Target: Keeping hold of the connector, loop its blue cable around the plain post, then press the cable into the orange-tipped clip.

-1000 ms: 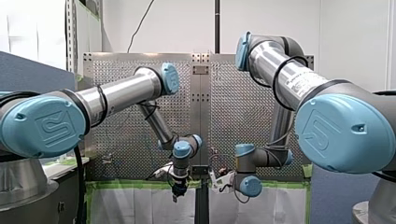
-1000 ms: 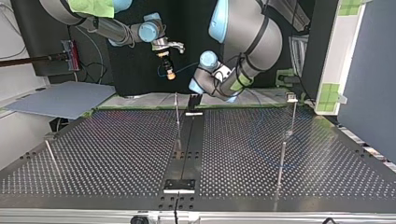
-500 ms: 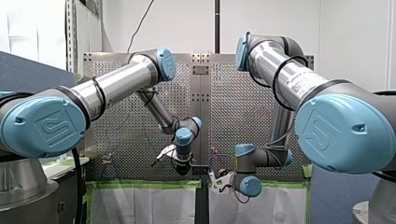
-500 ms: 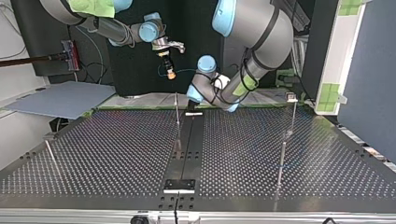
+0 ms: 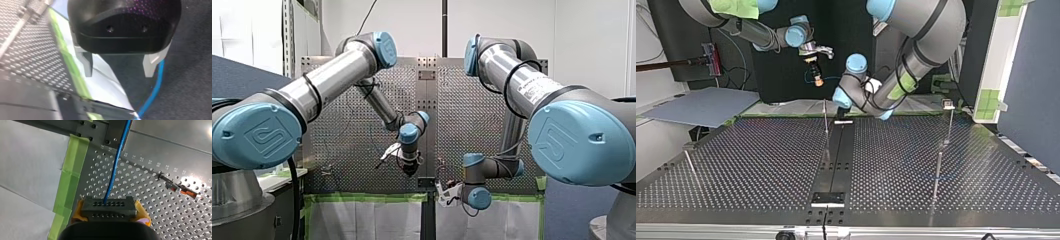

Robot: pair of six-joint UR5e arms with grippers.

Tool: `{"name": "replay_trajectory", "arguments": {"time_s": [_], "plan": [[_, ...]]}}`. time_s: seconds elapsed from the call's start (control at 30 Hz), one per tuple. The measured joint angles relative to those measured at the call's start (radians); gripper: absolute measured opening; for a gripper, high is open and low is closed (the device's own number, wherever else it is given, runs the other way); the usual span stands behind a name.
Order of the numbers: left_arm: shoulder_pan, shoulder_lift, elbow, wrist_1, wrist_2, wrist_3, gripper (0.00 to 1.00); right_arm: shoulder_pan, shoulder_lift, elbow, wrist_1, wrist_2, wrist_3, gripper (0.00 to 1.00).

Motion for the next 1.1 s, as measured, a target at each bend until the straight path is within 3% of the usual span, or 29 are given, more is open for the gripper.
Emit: {"name": "replay_trajectory", "arguments": {"time_s": [0.23,0.77,0.93,1.1], "plan": [[-0.011,0.063,-0.016,-0.007,-0.018,-0.009,1.00,0.000,0.000,-0.008,0.015,0.010,0.004,0.00],[-0.050,0.207,-0.129,-0.036,-0.064,-0.041,1.00,0.001,0.000,-0.023,0.060,0.060,0.002,0.00],[-0.047,0.218,-0.147,-0.040,-0.066,-0.038,1.00,0.004,0.000,-0.024,0.074,0.058,-0.002,0.00],[-0.048,0.187,-0.149,-0.050,-0.061,-0.008,1.00,0.011,0.001,-0.024,0.075,0.043,-0.005,0.00]]}}
